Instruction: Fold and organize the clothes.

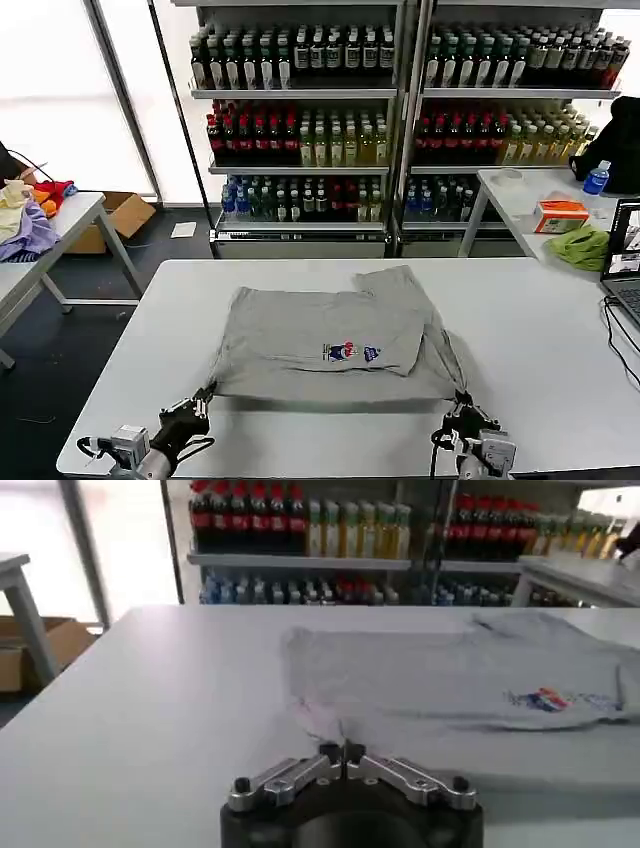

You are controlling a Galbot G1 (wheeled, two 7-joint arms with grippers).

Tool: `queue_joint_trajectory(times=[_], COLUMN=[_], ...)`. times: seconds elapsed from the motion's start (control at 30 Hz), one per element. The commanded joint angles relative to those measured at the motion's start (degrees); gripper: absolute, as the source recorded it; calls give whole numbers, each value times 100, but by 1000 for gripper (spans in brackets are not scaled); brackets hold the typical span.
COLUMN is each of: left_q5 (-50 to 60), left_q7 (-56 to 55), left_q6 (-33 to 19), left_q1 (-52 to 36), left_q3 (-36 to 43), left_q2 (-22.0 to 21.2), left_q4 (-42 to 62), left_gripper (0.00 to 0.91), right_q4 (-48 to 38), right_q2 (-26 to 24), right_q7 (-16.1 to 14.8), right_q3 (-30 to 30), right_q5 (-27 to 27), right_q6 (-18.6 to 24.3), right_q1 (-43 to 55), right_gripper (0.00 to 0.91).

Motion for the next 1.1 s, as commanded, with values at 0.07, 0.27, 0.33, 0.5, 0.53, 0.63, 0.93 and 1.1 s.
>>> queue_joint_trajectory(times=[0.07, 0.27, 0.33, 0.5, 0.53, 0.63, 0.93, 1.1], left_q5=[-19, -110, -113, -154, -213, -242, -233, -71], left_q7=[51, 4, -23, -68, -71, -57, 64, 86], left_q6=[-17, -36, -28, 28, 26, -8, -226, -204], left_q1=[165, 573, 633, 535, 522, 454, -68, -311], left_q3=[-113, -278, -317, -379, -422, -559, -624, -330], left_q2=[-79, -18, -11, -40, -61, -95, -198, -312], left_q4=[62, -263, -420, -763, -841, -948, -804, -530], left_gripper=[907, 907, 907, 907, 907, 907, 907, 907], right_q4=[153, 378, 473, 729, 830, 856, 402, 121], right_q2=[-20, -138, -136, -122, -110, -59, -63, -119], right_q7=[-4, 55, 105, 200, 218, 197, -256, -332], right_q3=[22, 130, 159, 356, 533, 804, 1070, 877], right_q5=[-171, -147, -135, -48, 55, 214, 202, 169], right_q6=[-43, -38, -17, 48, 60, 137, 299, 296], right_q1=[-271, -770, -968, -1052, -957, -732, 15, 195], right_gripper=[907, 907, 907, 907, 907, 907, 907, 907])
